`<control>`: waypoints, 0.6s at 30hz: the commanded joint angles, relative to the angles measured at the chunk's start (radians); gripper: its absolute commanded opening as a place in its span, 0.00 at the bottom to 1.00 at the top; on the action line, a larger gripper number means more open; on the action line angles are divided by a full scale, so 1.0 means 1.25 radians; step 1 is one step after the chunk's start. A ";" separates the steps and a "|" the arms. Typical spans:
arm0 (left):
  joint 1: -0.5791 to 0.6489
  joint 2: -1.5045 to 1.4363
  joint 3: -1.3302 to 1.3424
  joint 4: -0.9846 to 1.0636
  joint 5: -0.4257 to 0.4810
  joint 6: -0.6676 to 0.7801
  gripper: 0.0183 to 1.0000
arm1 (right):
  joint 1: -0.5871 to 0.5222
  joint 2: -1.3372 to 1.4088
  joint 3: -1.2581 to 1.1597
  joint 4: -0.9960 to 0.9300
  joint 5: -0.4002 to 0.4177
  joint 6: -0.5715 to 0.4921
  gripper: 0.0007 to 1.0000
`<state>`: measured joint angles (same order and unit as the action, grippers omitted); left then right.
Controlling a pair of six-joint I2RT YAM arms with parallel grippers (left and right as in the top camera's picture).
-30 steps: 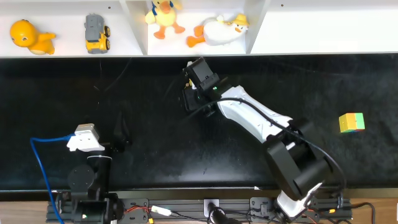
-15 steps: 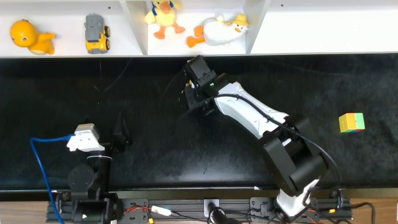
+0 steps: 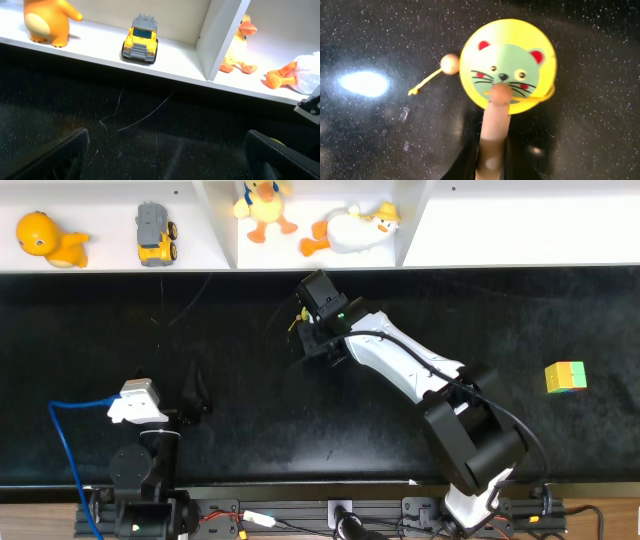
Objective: Store Toys
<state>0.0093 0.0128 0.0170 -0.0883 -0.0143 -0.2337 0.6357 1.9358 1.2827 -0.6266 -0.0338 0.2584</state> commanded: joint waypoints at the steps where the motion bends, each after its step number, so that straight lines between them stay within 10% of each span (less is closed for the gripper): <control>1: 0.008 -0.008 -0.007 0.004 0.010 -0.006 1.00 | 0.005 0.036 -0.013 -0.024 -0.013 0.006 0.05; 18: 0.008 -0.008 -0.007 0.004 0.010 -0.006 1.00 | 0.004 -0.005 0.192 -0.269 -0.020 0.026 0.04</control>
<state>0.0093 0.0128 0.0170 -0.0883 -0.0143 -0.2337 0.6357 1.9701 1.4799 -0.9478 -0.0544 0.2699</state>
